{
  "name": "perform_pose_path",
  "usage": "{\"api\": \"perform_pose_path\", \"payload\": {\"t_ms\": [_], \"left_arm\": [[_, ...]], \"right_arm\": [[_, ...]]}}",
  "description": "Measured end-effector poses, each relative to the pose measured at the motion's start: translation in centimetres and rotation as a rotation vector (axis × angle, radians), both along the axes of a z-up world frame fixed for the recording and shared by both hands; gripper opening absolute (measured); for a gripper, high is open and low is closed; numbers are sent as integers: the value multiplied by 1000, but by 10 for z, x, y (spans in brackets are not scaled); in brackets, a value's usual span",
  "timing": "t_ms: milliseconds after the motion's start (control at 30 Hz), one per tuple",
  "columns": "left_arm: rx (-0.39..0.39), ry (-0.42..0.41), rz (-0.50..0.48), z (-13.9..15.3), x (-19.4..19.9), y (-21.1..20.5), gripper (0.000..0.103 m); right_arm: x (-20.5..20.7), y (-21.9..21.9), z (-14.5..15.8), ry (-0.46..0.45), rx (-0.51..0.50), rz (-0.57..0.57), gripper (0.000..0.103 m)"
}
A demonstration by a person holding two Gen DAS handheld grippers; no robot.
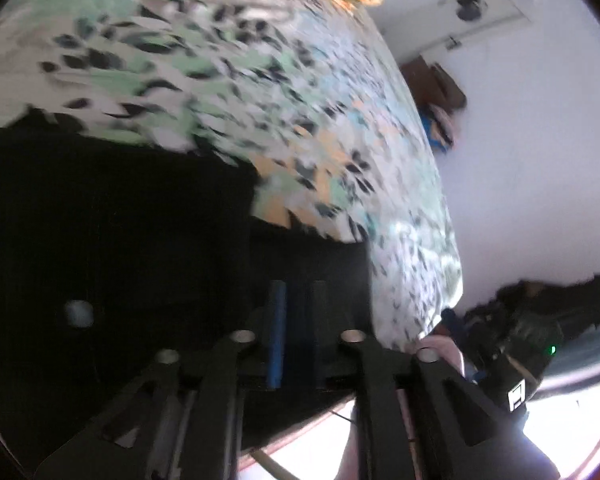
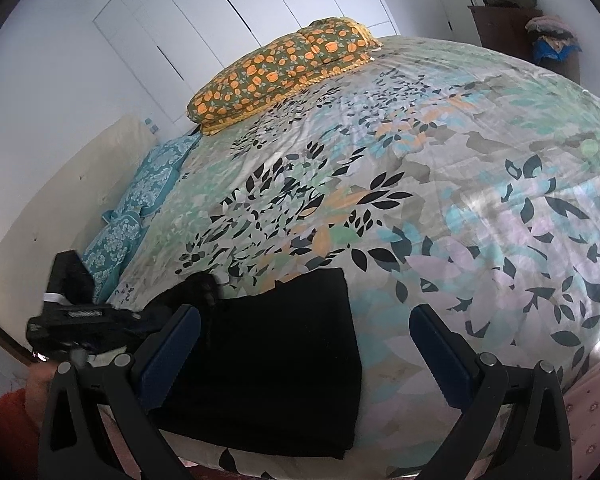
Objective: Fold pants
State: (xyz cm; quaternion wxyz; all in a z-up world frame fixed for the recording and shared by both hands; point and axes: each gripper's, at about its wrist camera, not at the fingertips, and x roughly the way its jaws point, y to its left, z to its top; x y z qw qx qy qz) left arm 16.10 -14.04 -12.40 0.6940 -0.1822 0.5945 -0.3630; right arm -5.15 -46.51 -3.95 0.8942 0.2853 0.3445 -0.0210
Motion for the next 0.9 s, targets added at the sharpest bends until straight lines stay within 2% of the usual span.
{"api": "perform_pose_path", "payload": {"t_ms": [33,100,167,233,300,367,400,467,533,600,667,700,733,767,833,900], "left_arm": [[-42,-16,-17,9,-5,-1,44],[-93,-79,-15,31,-10,6,63],[-112,-171,25,61,-13,28,71],[-95,-238,99,79,-9,57,80],[-53,-300,195,89,-5,95,83],[15,-336,284,83,0,129,83],[81,-357,335,76,2,147,83],[188,-382,407,59,2,171,83],[246,-368,459,35,-6,196,82],[270,-333,505,11,-19,219,82],[311,-266,545,-5,-23,234,80],[294,-234,564,-9,-20,238,76],[255,-233,567,-10,-16,238,76],[248,-248,567,-8,-15,238,76],[284,-280,553,-6,-13,232,76],[291,-269,536,-12,-12,228,77]], "right_arm": [[1,-1,-2,0,15,5,103],[3,0,-4,-8,45,25,103],[7,7,-4,-33,75,78,103],[14,23,-4,-61,118,178,103],[30,53,-10,-54,208,350,103],[47,77,-25,-10,340,478,103],[55,87,-33,19,381,513,103],[75,102,-47,84,395,542,102],[93,108,-60,132,417,563,97],[106,110,-70,169,462,580,92],[117,111,-75,202,459,591,87],[123,111,-76,214,469,604,86],[127,113,-77,227,473,611,84],[130,111,-79,245,471,619,83],[136,110,-84,280,475,645,81],[137,114,-86,311,456,667,81]]}}
